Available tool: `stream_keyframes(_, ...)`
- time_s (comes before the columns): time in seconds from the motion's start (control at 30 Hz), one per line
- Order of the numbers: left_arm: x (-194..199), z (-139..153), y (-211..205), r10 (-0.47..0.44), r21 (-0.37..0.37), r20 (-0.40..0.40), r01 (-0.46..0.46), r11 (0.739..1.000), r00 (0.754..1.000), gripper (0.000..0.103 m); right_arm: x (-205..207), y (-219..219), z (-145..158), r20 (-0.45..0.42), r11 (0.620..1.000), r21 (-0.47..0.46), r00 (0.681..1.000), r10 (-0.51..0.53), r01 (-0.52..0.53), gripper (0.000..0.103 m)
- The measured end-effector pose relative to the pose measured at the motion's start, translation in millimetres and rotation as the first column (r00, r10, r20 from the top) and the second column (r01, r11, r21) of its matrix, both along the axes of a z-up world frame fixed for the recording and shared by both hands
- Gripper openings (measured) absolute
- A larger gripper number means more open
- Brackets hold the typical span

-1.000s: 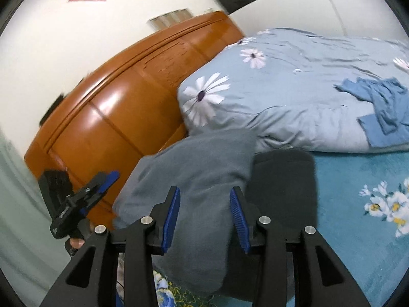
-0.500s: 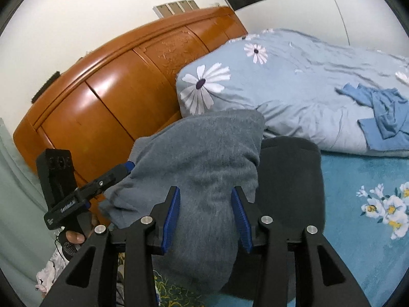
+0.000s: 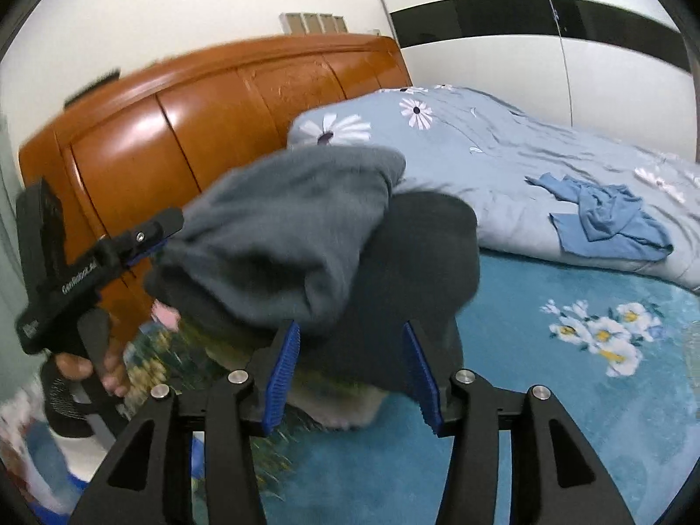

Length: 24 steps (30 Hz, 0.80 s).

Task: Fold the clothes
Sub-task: 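Lower the sweatshirt onto the folded clothes stack and open both tools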

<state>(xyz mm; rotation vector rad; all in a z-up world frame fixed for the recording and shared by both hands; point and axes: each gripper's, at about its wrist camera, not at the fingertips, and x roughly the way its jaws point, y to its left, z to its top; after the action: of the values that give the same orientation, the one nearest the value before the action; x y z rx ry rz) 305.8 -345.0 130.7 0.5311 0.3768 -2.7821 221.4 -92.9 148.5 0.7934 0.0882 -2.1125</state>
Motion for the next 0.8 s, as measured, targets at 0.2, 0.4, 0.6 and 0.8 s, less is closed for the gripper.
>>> stream_keyframes(0.2,-9.4,-30.5,24.0,-0.001,-0.041,0.066,0.003,0.999,0.998,0.102,9.1,4.7,-20.7,-0.011,0.999,-0.001,0.999,-0.044,0.044,0.064)
stream_keyframes(0.4,-6.0,-38.5,33.1,0.018,-0.069,0.023,-0.016,0.997,1.000,0.103,13.5,5.2,-23.1,-0.038,0.998,0.003,0.997,-0.069,0.069,0.067)
stream_keyframes(0.6,1.8,-46.9,39.8,0.017,-0.113,0.006,-0.016,0.993,1.000,0.103,21.2,0.1,-28.4,-0.070,0.997,0.023,0.995,-0.075,0.077,0.082)
stream_keyframes(0.8,15.0,-54.8,40.2,-0.006,-0.054,0.006,0.006,0.999,1.000,0.103,26.8,-4.6,-32.0,-0.075,0.997,0.030,0.995,-0.072,0.074,0.092)
